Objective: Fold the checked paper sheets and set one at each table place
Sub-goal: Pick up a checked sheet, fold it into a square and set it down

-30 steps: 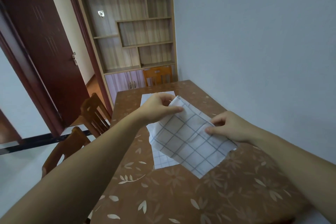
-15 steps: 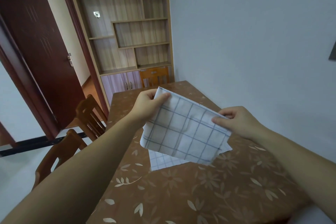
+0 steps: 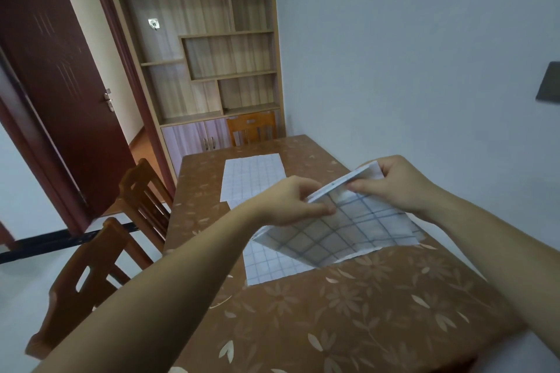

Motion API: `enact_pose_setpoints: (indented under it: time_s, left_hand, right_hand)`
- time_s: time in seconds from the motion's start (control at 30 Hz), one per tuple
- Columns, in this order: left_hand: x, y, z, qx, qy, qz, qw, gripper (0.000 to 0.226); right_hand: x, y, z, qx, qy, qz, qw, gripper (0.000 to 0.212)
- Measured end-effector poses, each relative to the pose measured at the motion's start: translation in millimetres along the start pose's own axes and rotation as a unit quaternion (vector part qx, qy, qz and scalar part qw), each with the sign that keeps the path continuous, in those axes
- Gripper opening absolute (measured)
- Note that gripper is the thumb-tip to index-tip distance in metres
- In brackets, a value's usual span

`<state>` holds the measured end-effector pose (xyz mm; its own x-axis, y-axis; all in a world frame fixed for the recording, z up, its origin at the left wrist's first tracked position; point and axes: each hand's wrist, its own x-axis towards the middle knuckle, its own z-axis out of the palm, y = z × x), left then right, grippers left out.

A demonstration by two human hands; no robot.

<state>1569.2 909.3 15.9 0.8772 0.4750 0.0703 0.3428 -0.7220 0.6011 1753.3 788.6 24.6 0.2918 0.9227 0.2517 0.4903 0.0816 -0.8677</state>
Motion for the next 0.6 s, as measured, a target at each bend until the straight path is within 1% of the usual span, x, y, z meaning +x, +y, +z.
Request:
enact_pose_setpoints:
  time_s: [0.1, 0.17, 0.23, 0.3, 0.4, 0.5, 0.53, 0.6]
  left_hand:
    - [6.4, 13.9, 6.6, -0.049, 0.059, 0.03, 0.997, 0.029]
    - [8.0, 14.3, 6.8, -0.084, 0.081, 0.031, 0.993, 0.029]
    - [7.4, 13.8, 5.6, -0.116, 0.086, 0.021, 0.989, 0.026]
    - [5.7, 15.0, 5.4, -0.143, 0.083, 0.016, 0.986, 0.023]
    - [4.6, 19.3, 6.7, -0.181, 0.085, 0.025, 0.979, 0.017]
    - [4.5, 23.8, 8.0, -0.206, 0.105, 0.02, 0.973, 0.02]
    - [4.7, 24.3, 8.1, -0.207, 0.107, 0.017, 0.972, 0.02]
    - [4.4, 24.7, 7.4, -0.209, 0.107, 0.011, 0.972, 0.021]
  right_hand:
    - [-0.7, -8.6, 1.6, -0.019, 0.016, -0.015, 1.0, 0.004]
    - [-2.1, -11.1, -1.4, -0.028, 0.037, -0.019, 0.999, 0.013]
    - [-4.6, -12.6, -6.1, -0.023, 0.046, -0.021, 0.998, 0.02]
    - [-7.0, -14.8, -9.2, -0.026, 0.039, -0.019, 0.999, 0.021]
    - [-7.7, -18.1, -11.3, -0.059, 0.024, -0.019, 0.998, 0.022]
    - [-8.5, -22.1, -12.1, -0.085, 0.014, -0.027, 0.996, 0.028]
    - [-9.4, -24.6, -11.8, -0.086, 0.015, -0.032, 0.996, 0.028]
    - [-11.1, -30.9, -10.2, -0.057, 0.022, -0.041, 0.997, 0.018]
